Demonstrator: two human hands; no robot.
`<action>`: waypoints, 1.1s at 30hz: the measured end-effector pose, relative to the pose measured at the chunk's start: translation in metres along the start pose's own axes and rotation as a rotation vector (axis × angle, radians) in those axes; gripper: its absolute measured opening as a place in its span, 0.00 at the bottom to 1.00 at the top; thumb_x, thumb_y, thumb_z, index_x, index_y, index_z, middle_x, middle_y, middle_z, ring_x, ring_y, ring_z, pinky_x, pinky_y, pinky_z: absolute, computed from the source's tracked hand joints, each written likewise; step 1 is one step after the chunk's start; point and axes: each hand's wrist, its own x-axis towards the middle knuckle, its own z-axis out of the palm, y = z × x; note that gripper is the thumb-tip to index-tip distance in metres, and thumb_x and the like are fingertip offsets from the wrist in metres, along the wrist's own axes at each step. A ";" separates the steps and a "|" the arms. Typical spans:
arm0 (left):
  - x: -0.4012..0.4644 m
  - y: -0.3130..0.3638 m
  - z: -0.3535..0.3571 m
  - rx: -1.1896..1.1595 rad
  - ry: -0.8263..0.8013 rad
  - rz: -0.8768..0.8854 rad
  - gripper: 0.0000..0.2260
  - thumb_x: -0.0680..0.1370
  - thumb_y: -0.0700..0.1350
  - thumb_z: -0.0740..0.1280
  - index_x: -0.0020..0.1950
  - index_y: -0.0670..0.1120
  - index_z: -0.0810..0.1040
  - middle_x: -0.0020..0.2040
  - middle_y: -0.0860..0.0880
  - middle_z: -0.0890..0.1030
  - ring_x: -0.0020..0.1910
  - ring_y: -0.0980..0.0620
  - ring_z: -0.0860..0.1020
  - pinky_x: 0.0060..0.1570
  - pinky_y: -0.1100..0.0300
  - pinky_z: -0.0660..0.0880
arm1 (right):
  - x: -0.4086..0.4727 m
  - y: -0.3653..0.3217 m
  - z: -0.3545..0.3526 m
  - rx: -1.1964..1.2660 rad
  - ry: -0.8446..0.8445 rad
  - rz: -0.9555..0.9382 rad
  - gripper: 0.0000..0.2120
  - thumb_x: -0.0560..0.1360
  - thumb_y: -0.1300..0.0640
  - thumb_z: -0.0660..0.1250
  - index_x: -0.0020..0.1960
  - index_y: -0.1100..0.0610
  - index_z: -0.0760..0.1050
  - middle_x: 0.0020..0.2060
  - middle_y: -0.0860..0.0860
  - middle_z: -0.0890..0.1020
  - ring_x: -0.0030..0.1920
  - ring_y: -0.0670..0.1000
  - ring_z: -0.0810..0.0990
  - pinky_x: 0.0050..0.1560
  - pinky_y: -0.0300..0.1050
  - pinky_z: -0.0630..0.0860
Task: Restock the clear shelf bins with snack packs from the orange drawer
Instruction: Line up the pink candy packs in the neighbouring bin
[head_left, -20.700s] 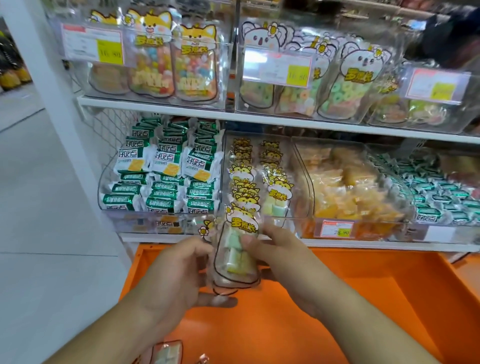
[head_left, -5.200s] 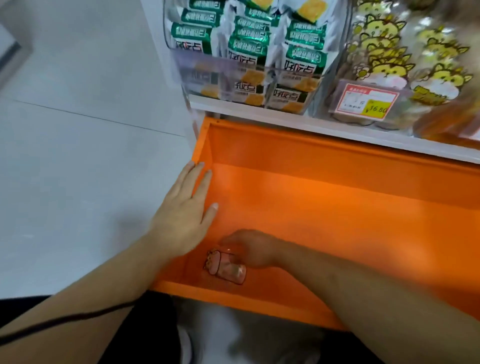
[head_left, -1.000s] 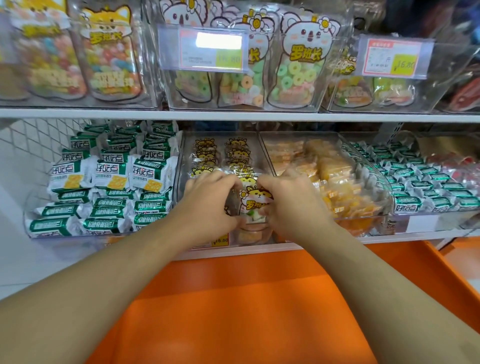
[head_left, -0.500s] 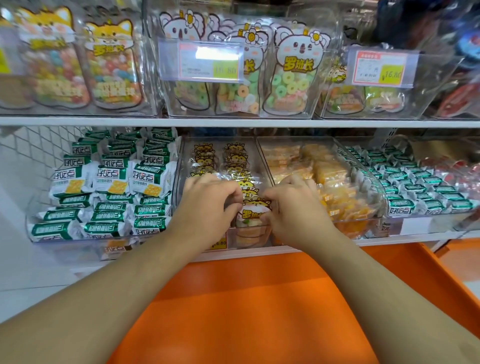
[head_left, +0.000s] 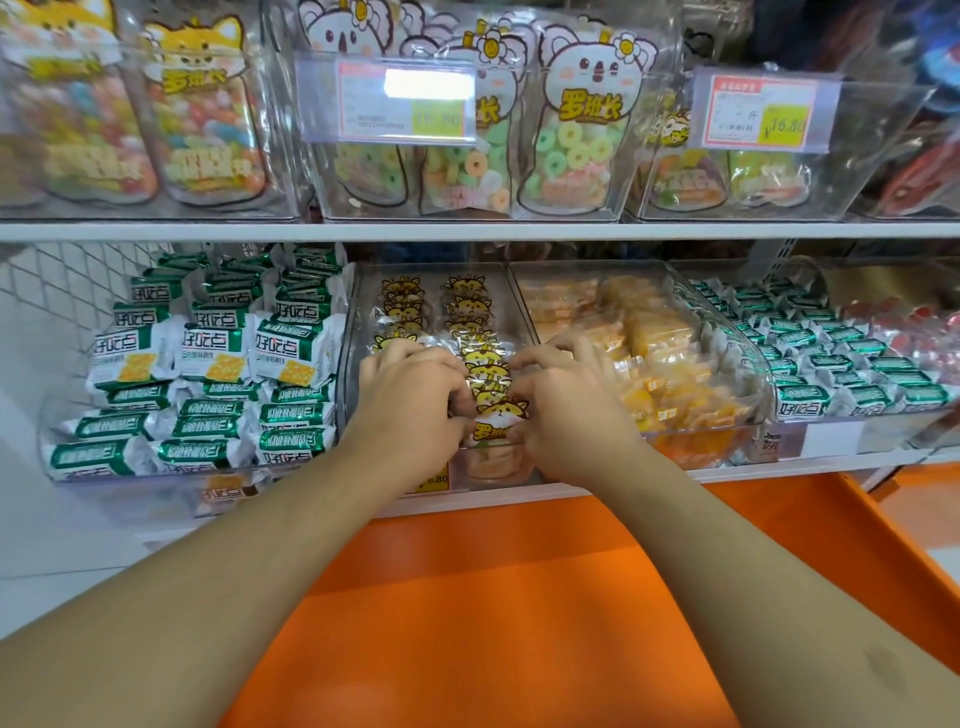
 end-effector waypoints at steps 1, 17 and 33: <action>0.001 0.000 0.000 0.002 -0.009 -0.004 0.07 0.73 0.50 0.79 0.37 0.54 0.84 0.62 0.64 0.78 0.66 0.54 0.64 0.56 0.58 0.50 | 0.000 0.002 -0.001 0.031 -0.013 0.003 0.11 0.70 0.50 0.79 0.51 0.49 0.86 0.67 0.42 0.77 0.69 0.55 0.65 0.68 0.54 0.58; 0.001 -0.007 -0.001 0.017 -0.092 0.046 0.06 0.75 0.59 0.76 0.41 0.60 0.82 0.64 0.65 0.74 0.67 0.55 0.63 0.61 0.54 0.53 | -0.002 0.008 -0.001 0.196 -0.021 0.060 0.07 0.69 0.48 0.81 0.46 0.45 0.87 0.71 0.41 0.76 0.73 0.54 0.63 0.69 0.52 0.57; -0.005 -0.010 -0.002 -0.033 -0.058 0.021 0.05 0.74 0.58 0.77 0.43 0.60 0.84 0.63 0.66 0.73 0.68 0.56 0.63 0.64 0.55 0.51 | -0.003 -0.001 -0.003 0.123 -0.051 0.100 0.02 0.72 0.49 0.78 0.41 0.45 0.87 0.69 0.38 0.78 0.74 0.53 0.62 0.68 0.49 0.55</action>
